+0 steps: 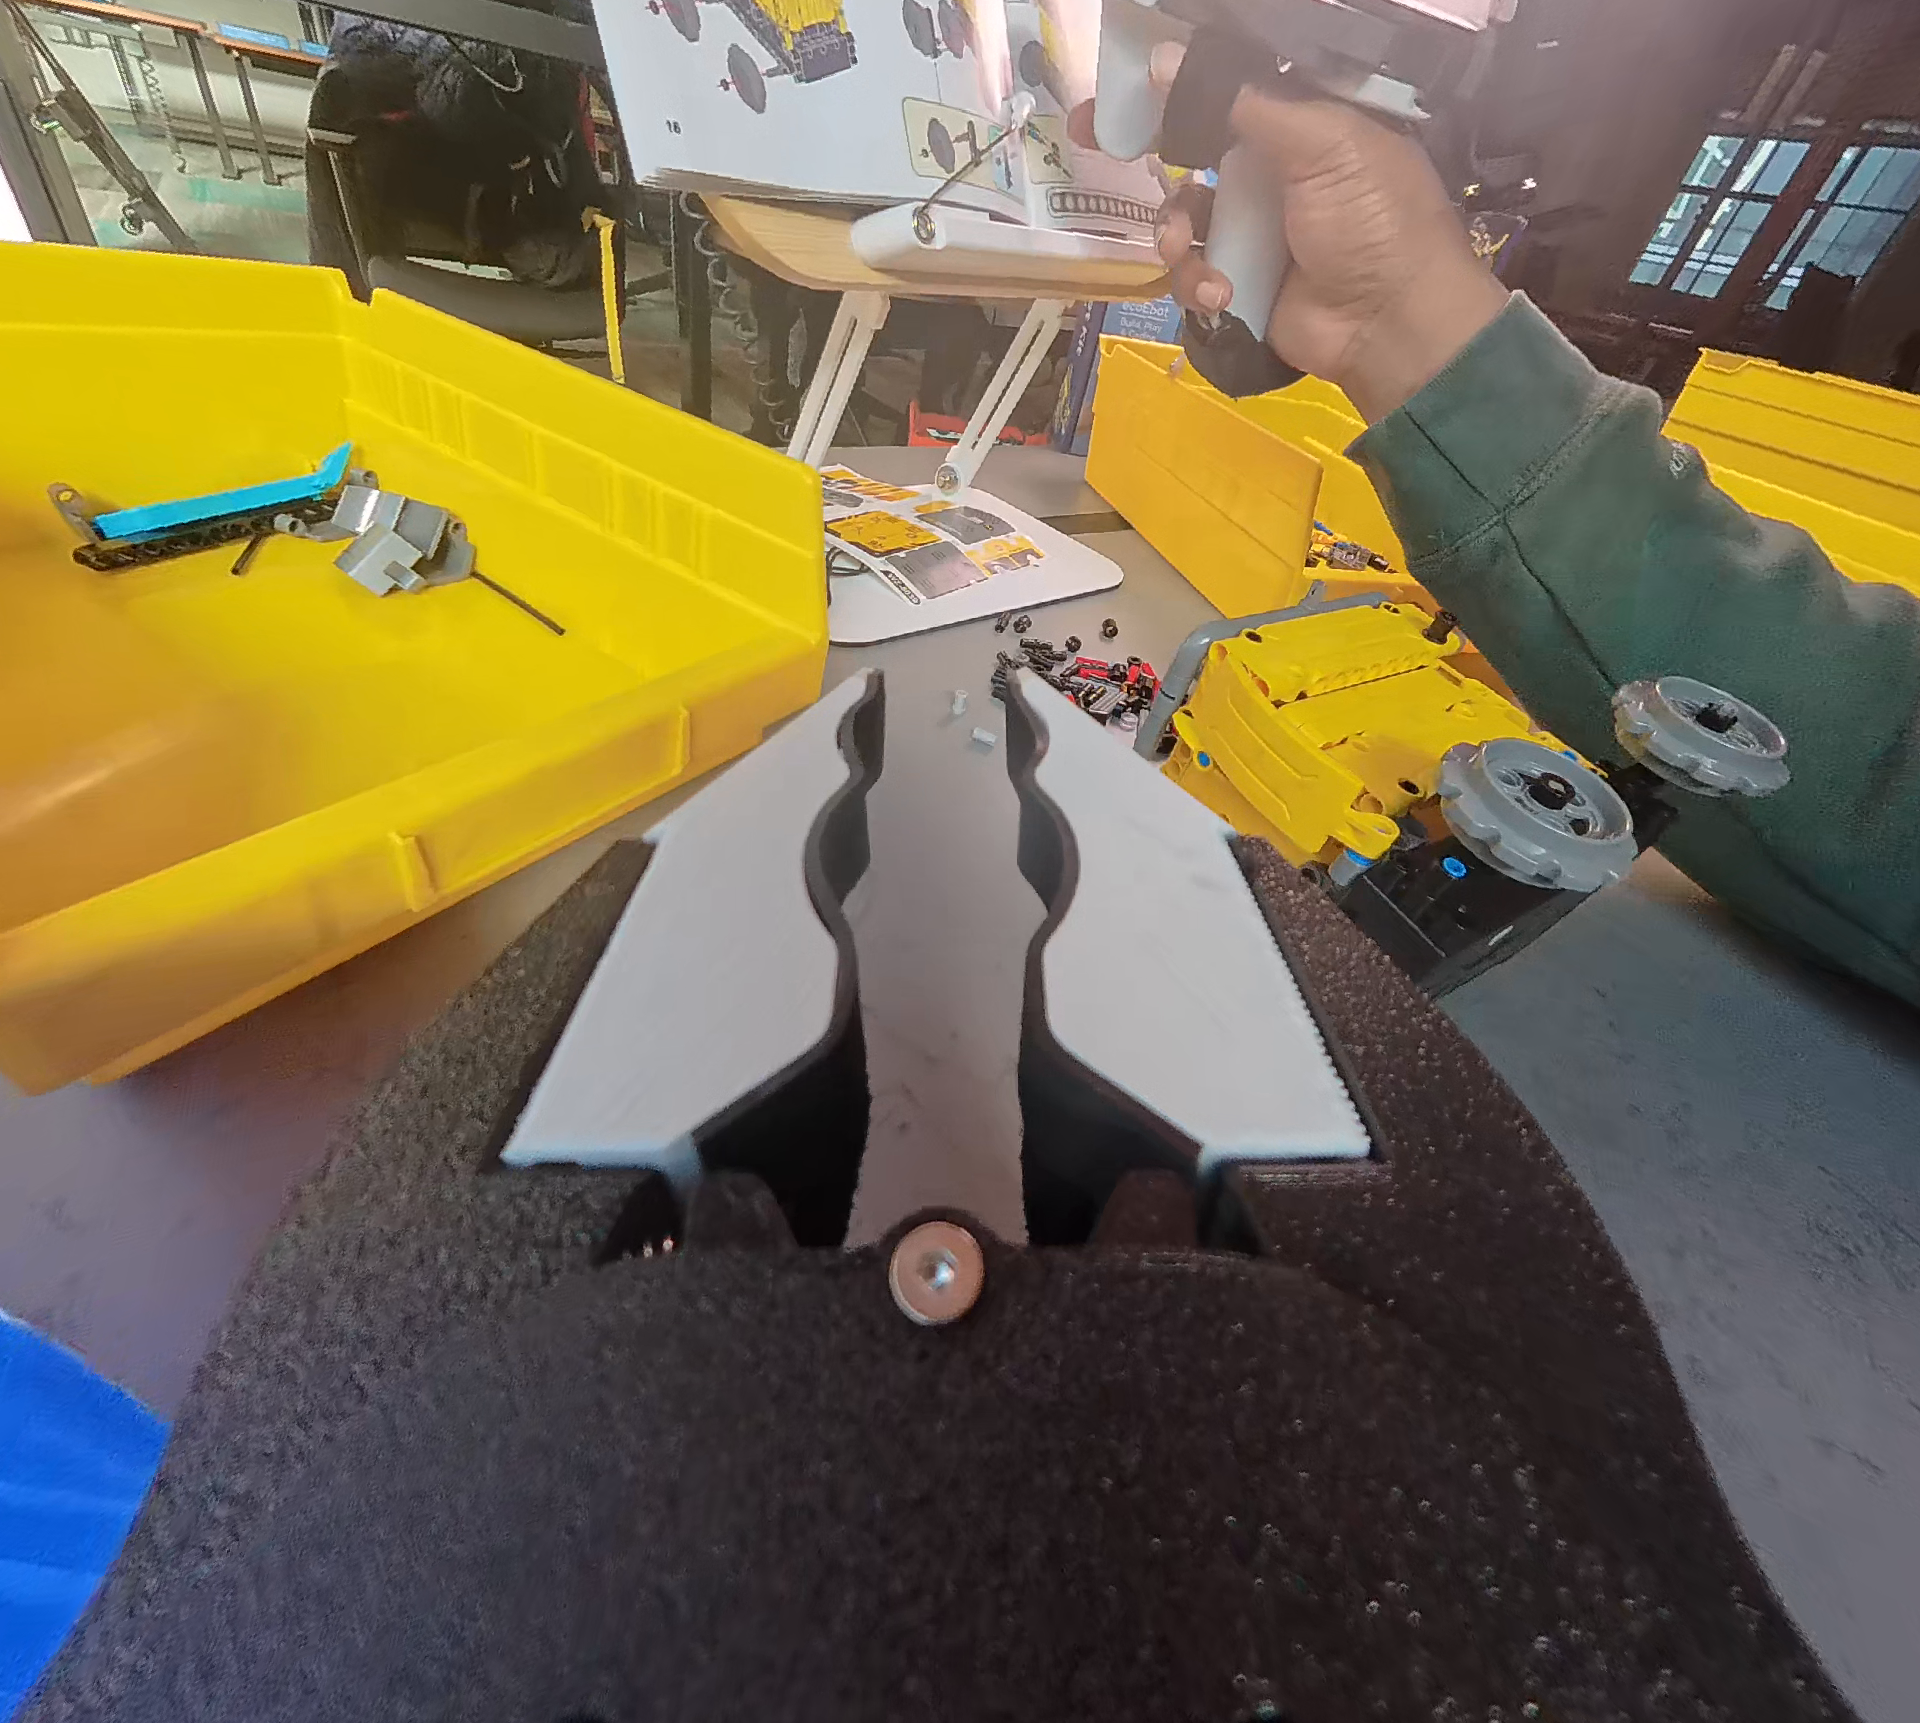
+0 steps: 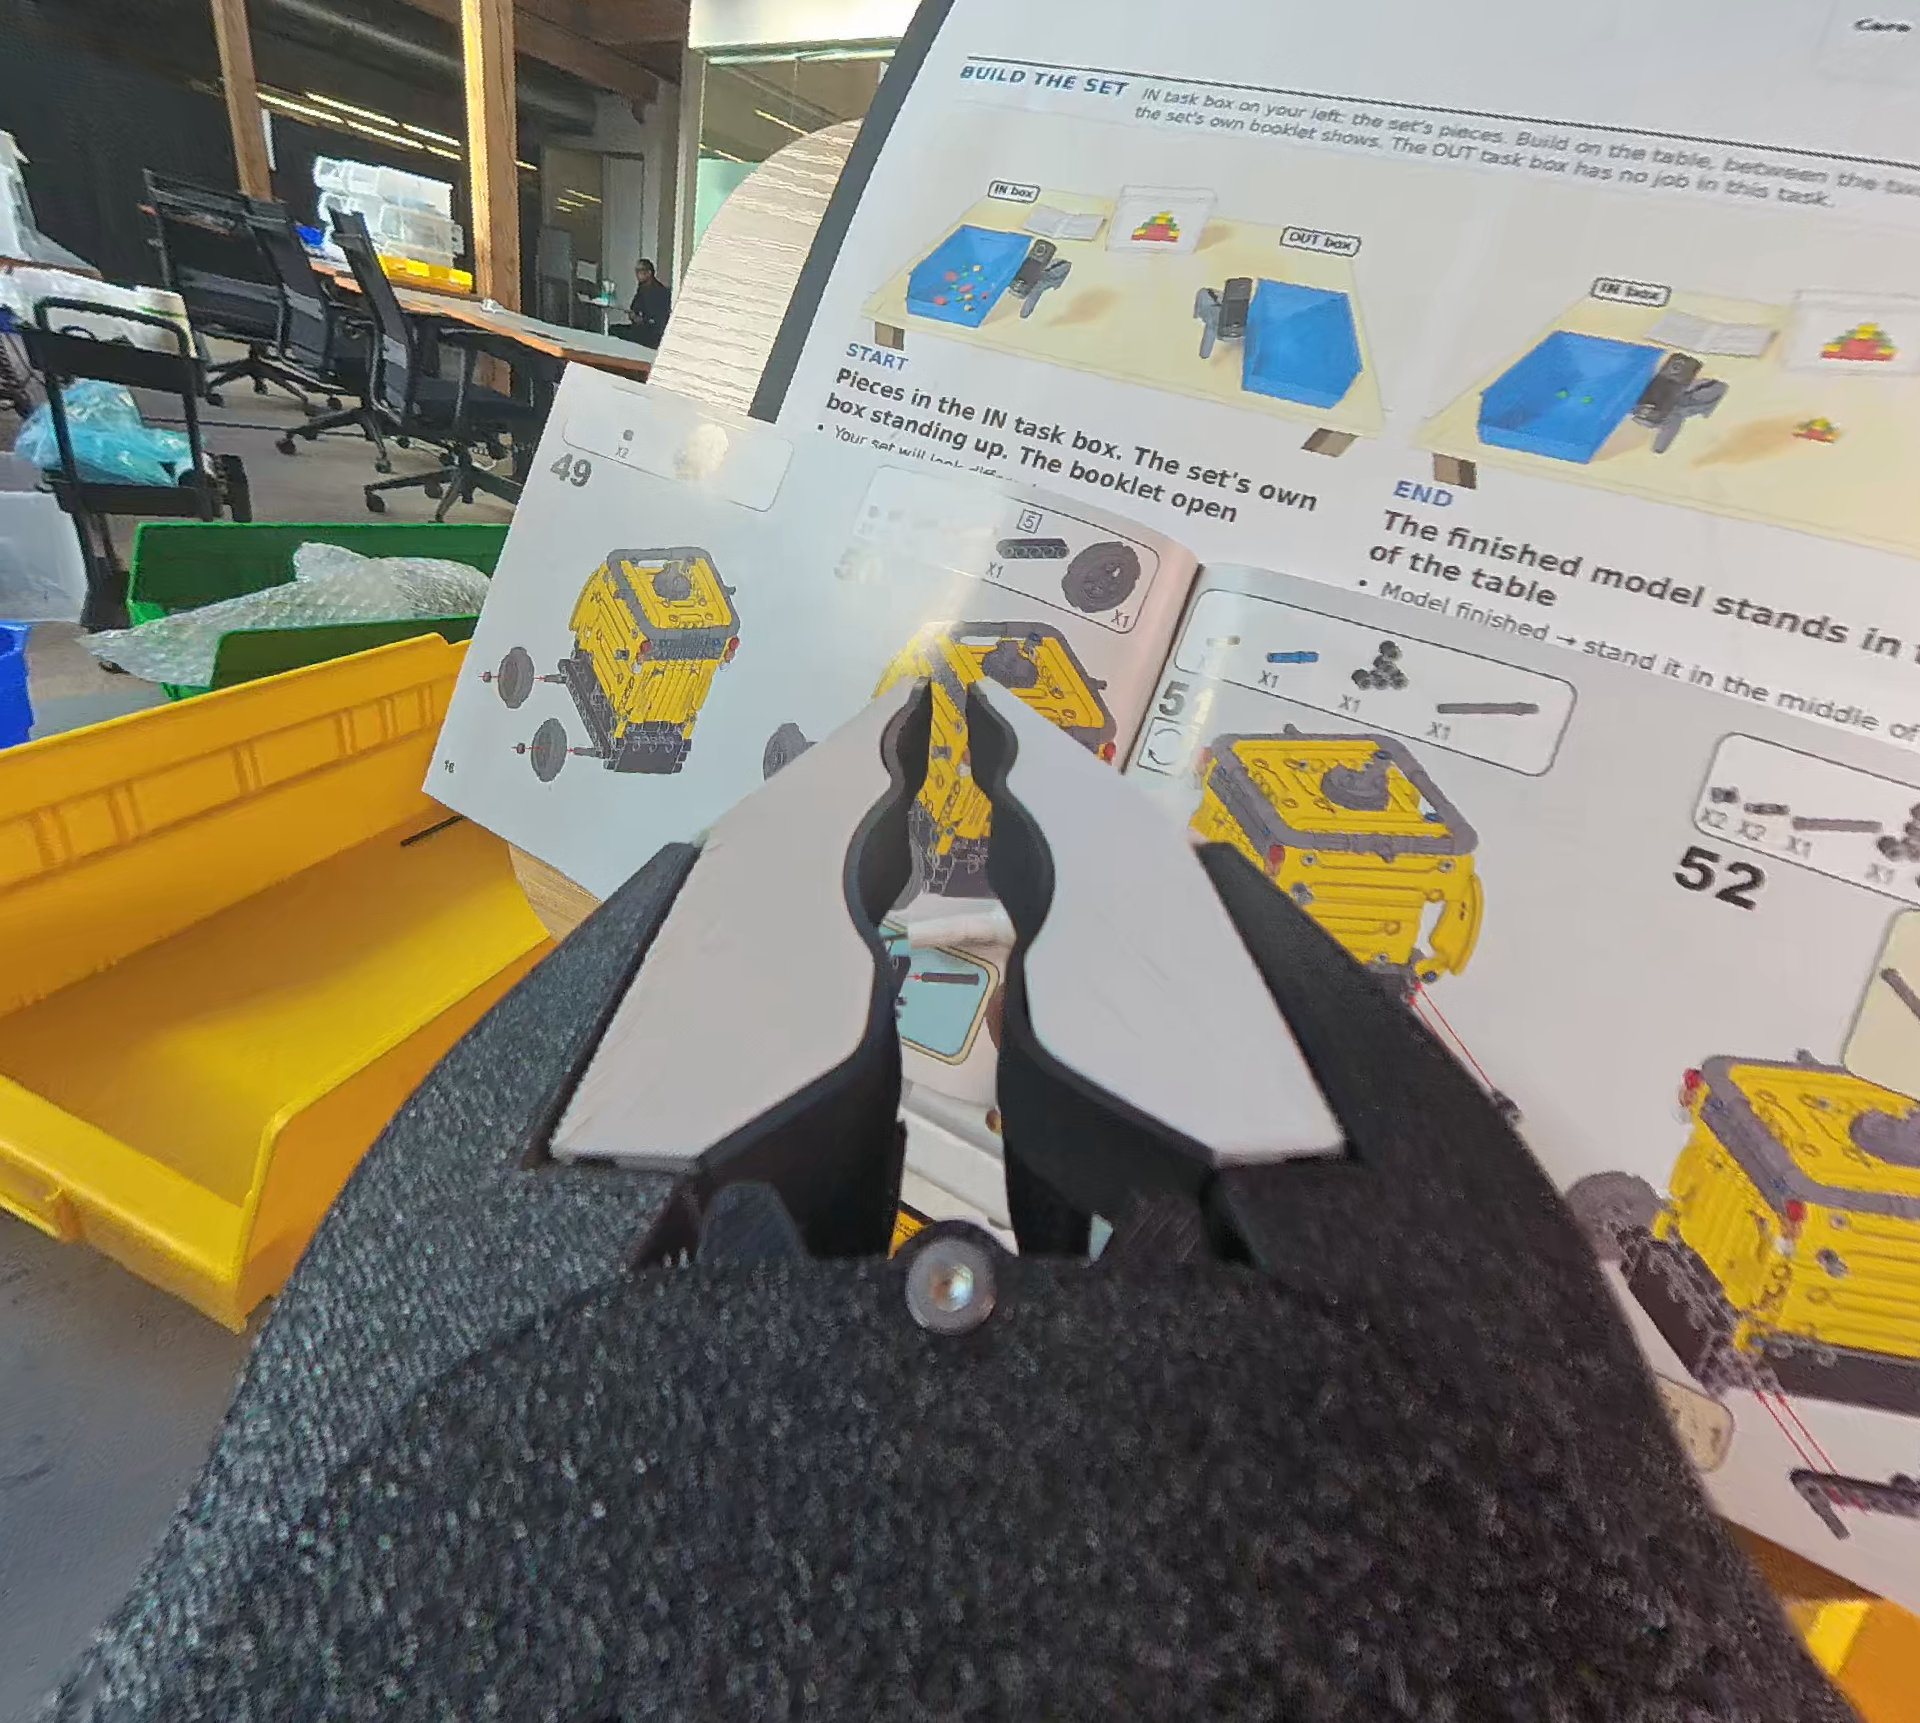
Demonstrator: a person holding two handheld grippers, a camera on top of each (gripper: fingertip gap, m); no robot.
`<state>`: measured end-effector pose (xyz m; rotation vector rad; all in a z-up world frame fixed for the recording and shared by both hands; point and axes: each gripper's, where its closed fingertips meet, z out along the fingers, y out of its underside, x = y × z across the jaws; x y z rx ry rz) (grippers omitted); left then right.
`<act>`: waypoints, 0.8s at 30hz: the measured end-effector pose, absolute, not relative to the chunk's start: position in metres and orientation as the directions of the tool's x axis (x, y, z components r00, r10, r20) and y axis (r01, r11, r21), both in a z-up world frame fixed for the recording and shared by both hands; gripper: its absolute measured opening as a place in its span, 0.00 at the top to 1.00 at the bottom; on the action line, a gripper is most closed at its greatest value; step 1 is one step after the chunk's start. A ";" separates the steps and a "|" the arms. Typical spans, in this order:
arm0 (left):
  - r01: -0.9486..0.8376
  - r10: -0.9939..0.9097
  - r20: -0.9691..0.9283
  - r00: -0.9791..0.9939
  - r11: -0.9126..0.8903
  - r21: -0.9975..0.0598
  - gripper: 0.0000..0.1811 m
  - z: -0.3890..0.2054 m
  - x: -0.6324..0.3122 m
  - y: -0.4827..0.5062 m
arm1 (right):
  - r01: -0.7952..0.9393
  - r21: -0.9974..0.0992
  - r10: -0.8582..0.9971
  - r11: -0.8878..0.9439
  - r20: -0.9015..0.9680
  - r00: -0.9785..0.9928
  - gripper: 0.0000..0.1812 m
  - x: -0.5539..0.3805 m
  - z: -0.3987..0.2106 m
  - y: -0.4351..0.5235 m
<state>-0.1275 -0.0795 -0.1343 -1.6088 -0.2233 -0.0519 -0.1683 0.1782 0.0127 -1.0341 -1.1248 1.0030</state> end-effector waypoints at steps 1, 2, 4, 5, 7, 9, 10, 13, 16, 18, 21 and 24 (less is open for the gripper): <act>0.180 0.113 0.175 0.978 -0.033 -0.983 0.88 -0.134 -0.128 -0.080 | -0.097 -0.971 0.969 0.220 0.206 0.139 0.98 -0.171 0.015 0.177; 0.185 0.113 0.180 0.977 -0.032 -0.982 0.88 -0.134 -0.129 -0.080 | -0.102 -0.970 0.969 0.222 0.207 0.133 0.99 -0.173 0.017 0.177; 0.193 0.114 0.189 0.975 -0.030 -0.981 0.88 -0.134 -0.130 -0.080 | -0.099 -0.969 0.970 0.226 0.214 0.118 1.00 -0.177 0.019 0.176; 0.197 0.115 0.192 0.975 -0.030 -0.980 0.88 -0.134 -0.131 -0.080 | -0.093 -0.969 0.969 0.229 0.218 0.117 1.00 -0.179 0.020 0.177; 0.200 0.115 0.195 0.974 -0.029 -0.979 0.88 -0.134 -0.131 -0.080 | -0.094 -0.965 0.965 0.243 0.231 0.122 1.00 -0.182 0.023 0.178; 0.192 0.108 0.188 0.976 -0.030 -0.981 0.87 -0.134 -0.129 -0.080 | -0.089 -0.962 0.960 0.256 0.243 0.135 1.00 -0.185 0.024 0.182; 0.181 0.104 0.177 0.979 -0.032 -0.983 0.86 -0.134 -0.128 -0.079 | -0.089 -0.961 0.959 0.262 0.249 0.137 1.00 -0.186 0.025 0.182; 0.122 0.109 0.116 0.987 -0.052 -0.991 0.85 -0.135 -0.125 -0.078 | -0.098 -0.957 0.957 0.271 0.258 0.129 1.00 -0.189 0.029 0.181; 0.077 0.116 0.068 0.991 -0.073 -0.994 0.85 -0.137 -0.122 -0.075 | -0.086 -0.946 0.945 0.312 0.299 0.135 1.00 -0.192 0.030 0.179; 0.067 0.118 0.057 0.991 -0.082 -0.994 0.85 -0.139 -0.121 -0.074 | -0.077 -0.940 0.937 0.333 0.322 0.135 1.00 -0.193 0.030 0.176; 0.074 0.121 0.063 0.991 -0.084 -0.994 0.85 -0.139 -0.123 -0.074 | -0.073 -0.929 0.926 0.364 0.352 0.140 1.00 -0.195 0.030 0.172; 0.082 0.123 0.072 0.990 -0.078 -0.994 0.85 -0.138 -0.124 -0.075 | -0.068 -0.913 0.910 0.402 0.390 0.145 1.00 -0.198 0.031 0.166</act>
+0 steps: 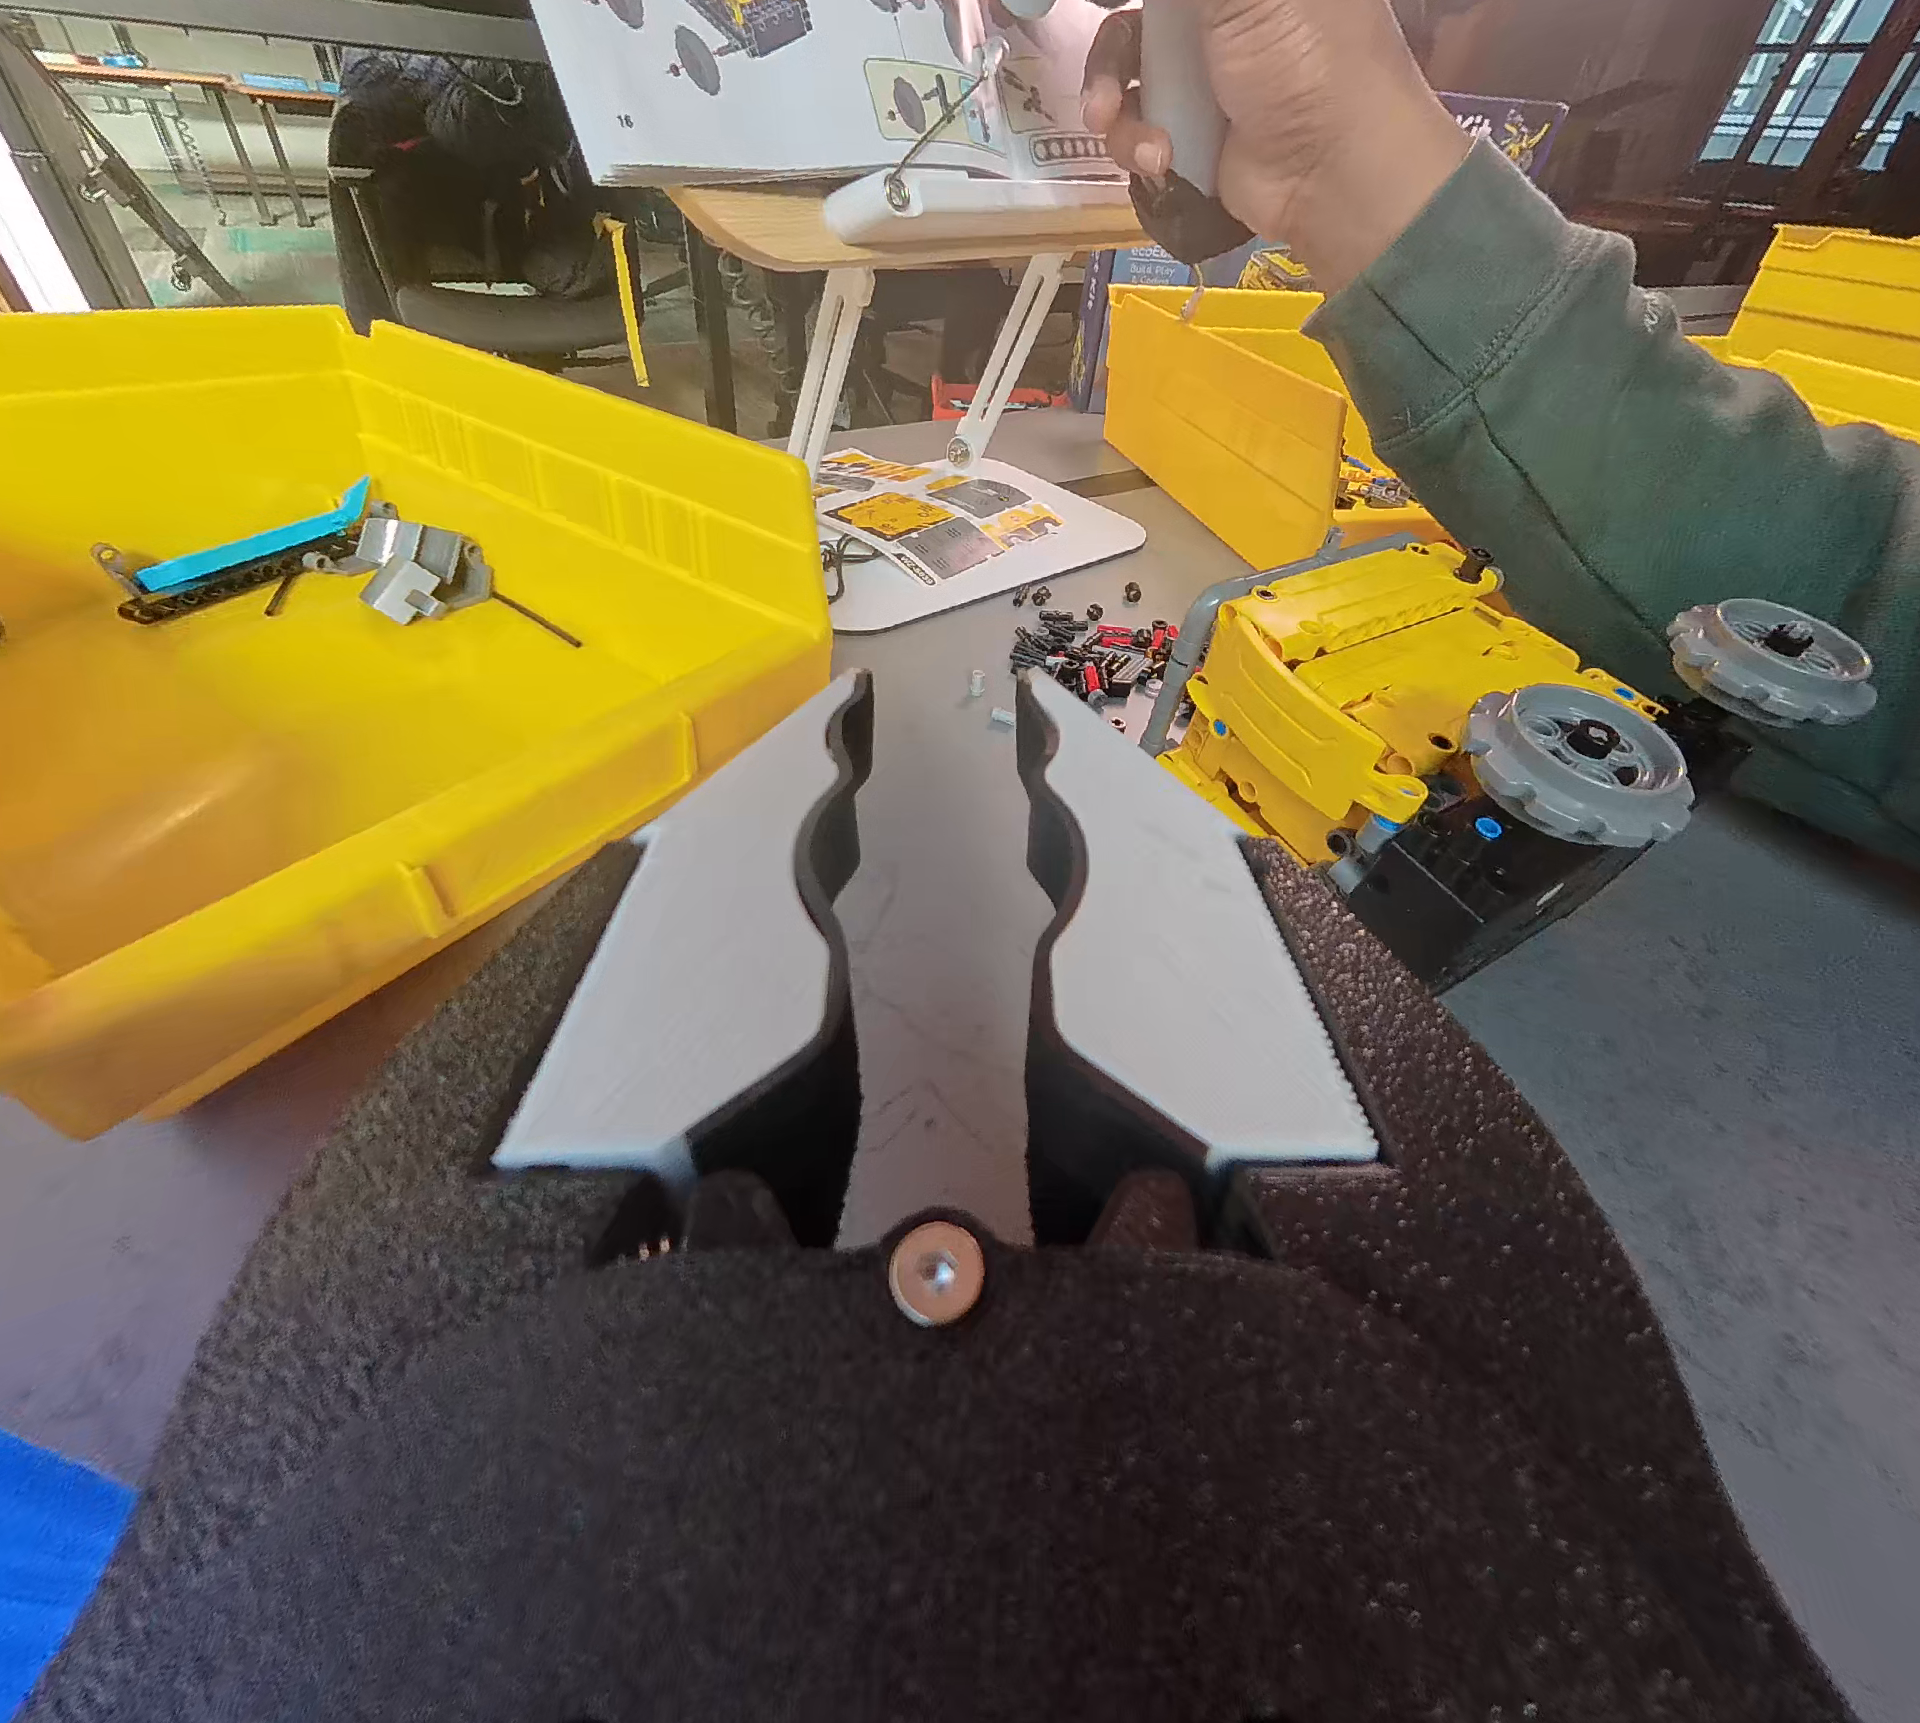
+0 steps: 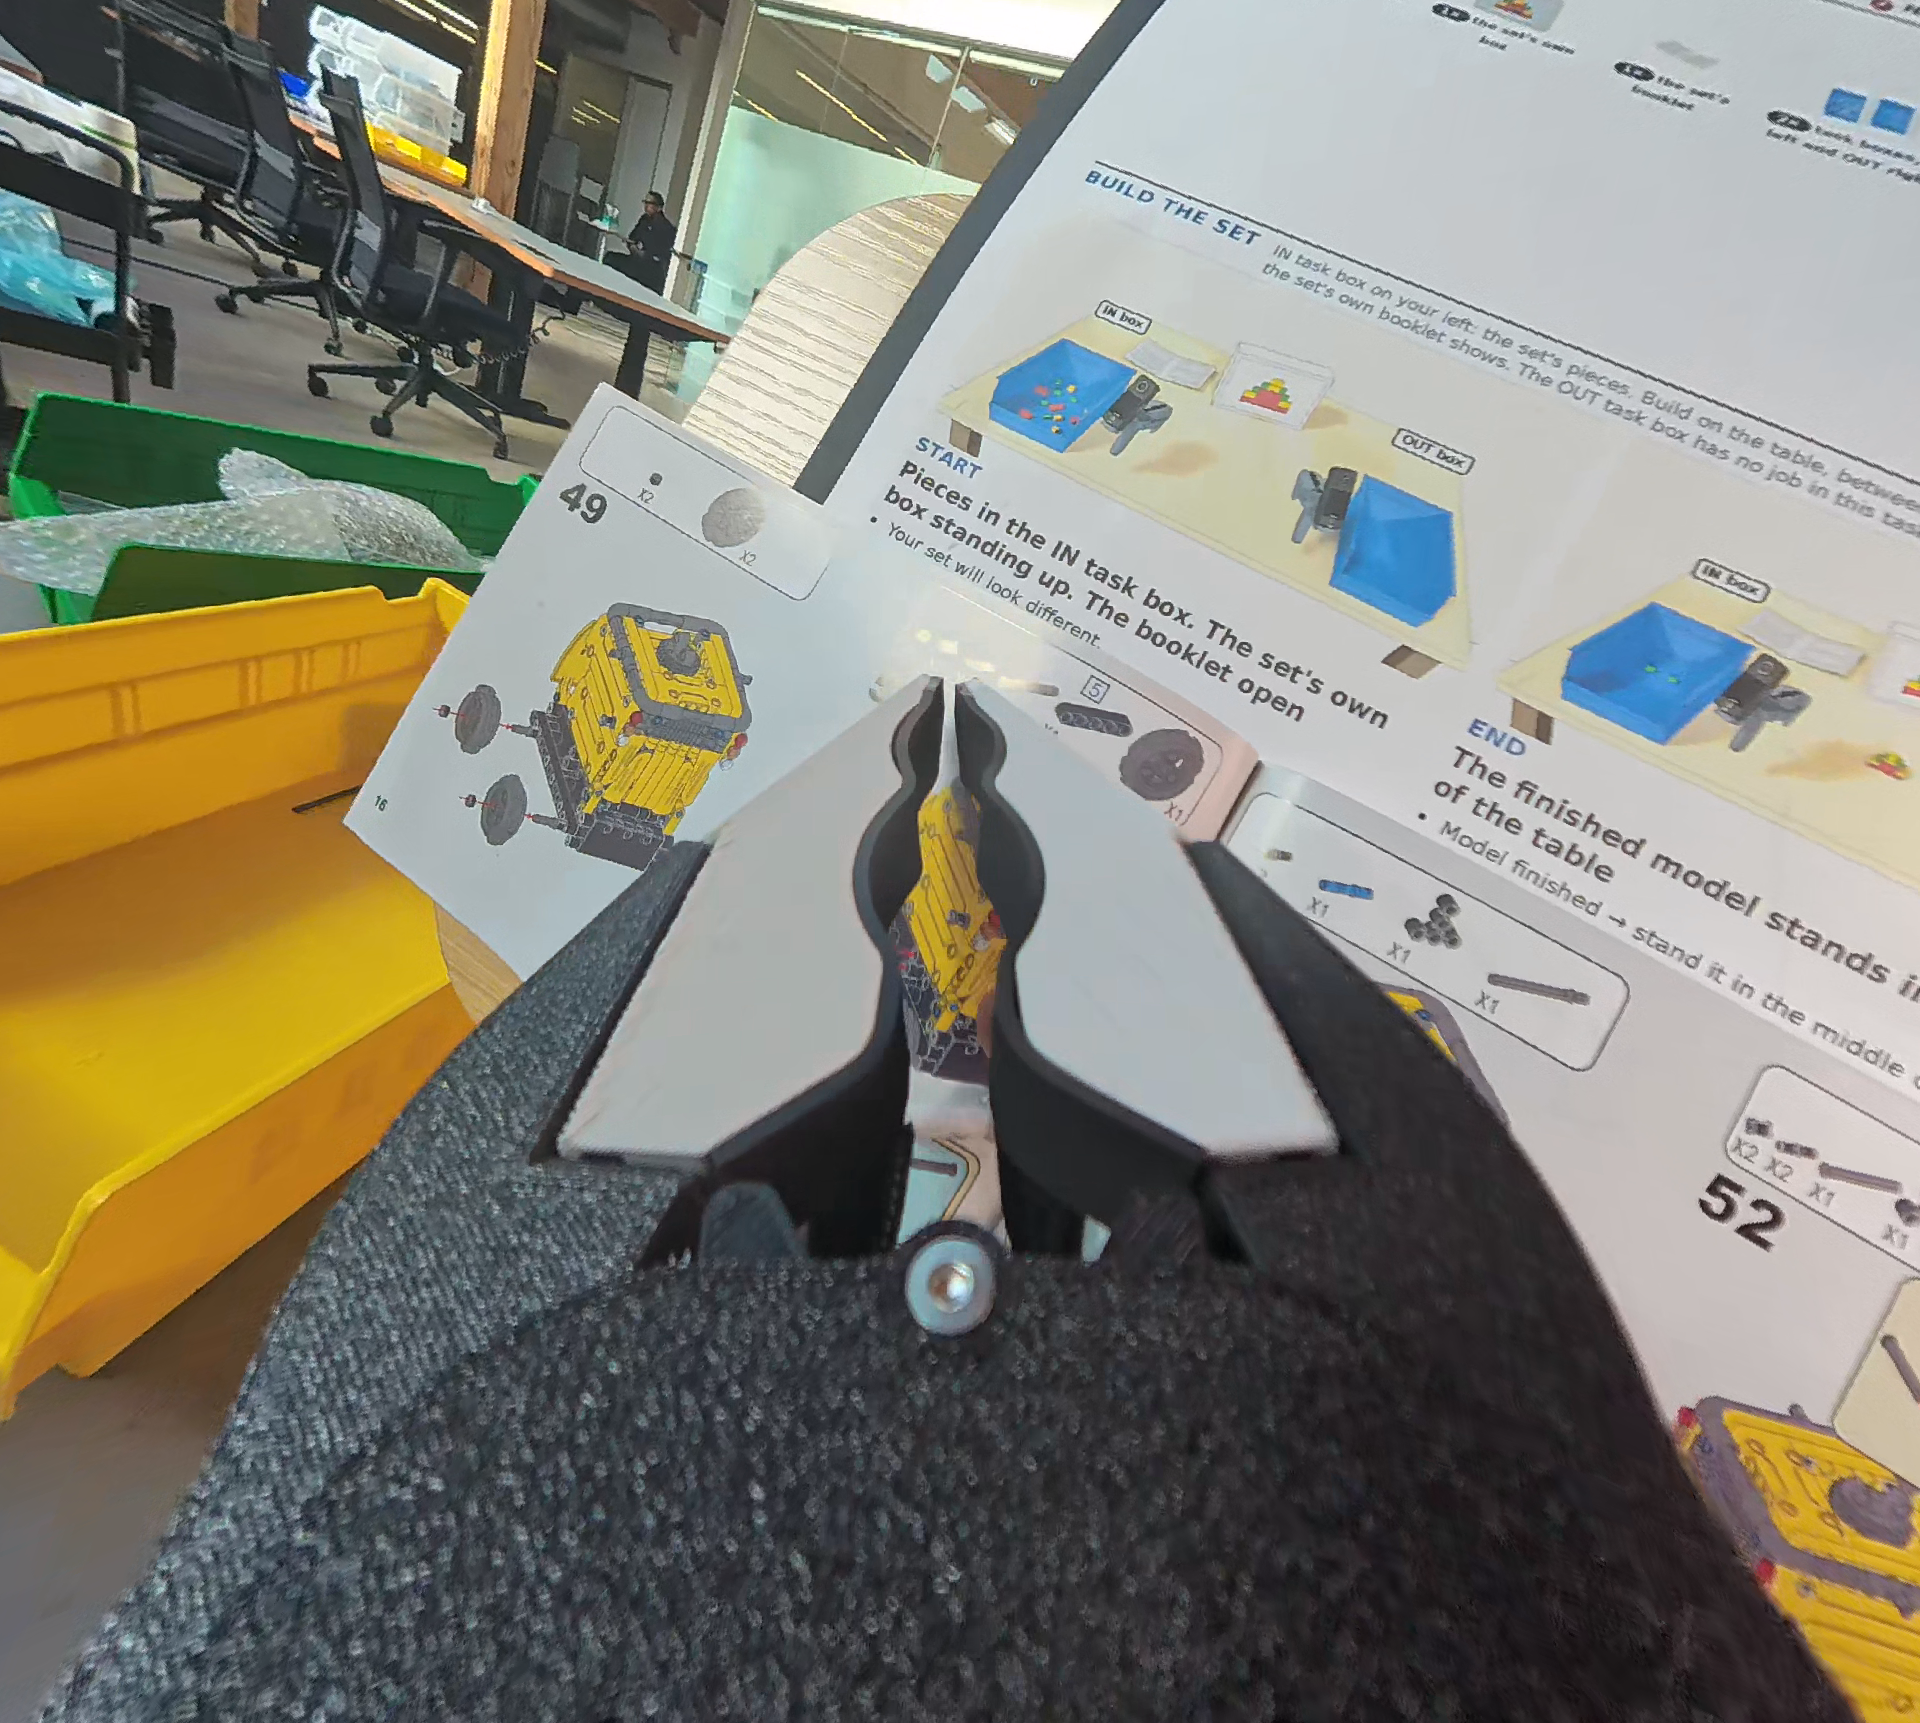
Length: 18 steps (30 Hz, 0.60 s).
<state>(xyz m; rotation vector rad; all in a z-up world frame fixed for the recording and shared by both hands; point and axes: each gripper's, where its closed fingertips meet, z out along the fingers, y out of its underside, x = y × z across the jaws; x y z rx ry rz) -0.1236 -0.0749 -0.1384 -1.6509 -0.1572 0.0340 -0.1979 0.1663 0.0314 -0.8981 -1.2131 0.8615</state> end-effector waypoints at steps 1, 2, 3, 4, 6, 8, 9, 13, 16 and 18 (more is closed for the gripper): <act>0.083 0.123 0.073 0.990 -0.078 -0.994 0.85 -0.138 -0.124 -0.075 | -0.066 -0.909 0.906 0.411 0.399 0.144 1.00 -0.199 0.031 0.164; 0.083 0.123 0.073 0.990 -0.078 -0.994 0.85 -0.138 -0.124 -0.075 | -0.065 -0.906 0.903 0.418 0.406 0.143 1.00 -0.200 0.031 0.162; 0.082 0.123 0.072 0.990 -0.078 -0.994 0.85 -0.138 -0.124 -0.075 | -0.063 -0.904 0.900 0.423 0.412 0.139 1.00 -0.202 0.030 0.160; 0.082 0.124 0.071 0.990 -0.079 -0.994 0.86 -0.138 -0.124 -0.075 | -0.060 -0.903 0.899 0.426 0.416 0.134 1.00 -0.203 0.028 0.158; 0.080 0.124 0.070 0.990 -0.078 -0.994 0.86 -0.138 -0.123 -0.075 | -0.053 -0.901 0.898 0.430 0.421 0.129 0.99 -0.204 0.026 0.156; 0.081 0.123 0.071 0.990 -0.078 -0.994 0.86 -0.138 -0.123 -0.075 | -0.049 -0.900 0.897 0.432 0.423 0.131 0.99 -0.206 0.024 0.155; 0.083 0.122 0.073 0.990 -0.077 -0.994 0.86 -0.138 -0.123 -0.075 | -0.050 -0.901 0.897 0.431 0.422 0.130 0.99 -0.206 0.024 0.155; 0.087 0.113 0.077 0.991 -0.081 -0.993 0.85 -0.138 -0.121 -0.075 | -0.048 -0.902 0.898 0.429 0.420 0.128 0.99 -0.206 0.023 0.154; 0.084 0.092 0.076 0.993 -0.083 -0.993 0.84 -0.138 -0.117 -0.074 | -0.051 -0.904 0.901 0.424 0.416 0.125 0.98 -0.206 0.023 0.154; 0.077 0.075 0.071 0.995 -0.083 -0.994 0.83 -0.138 -0.114 -0.074 | -0.051 -0.906 0.903 0.420 0.412 0.123 0.98 -0.206 0.023 0.154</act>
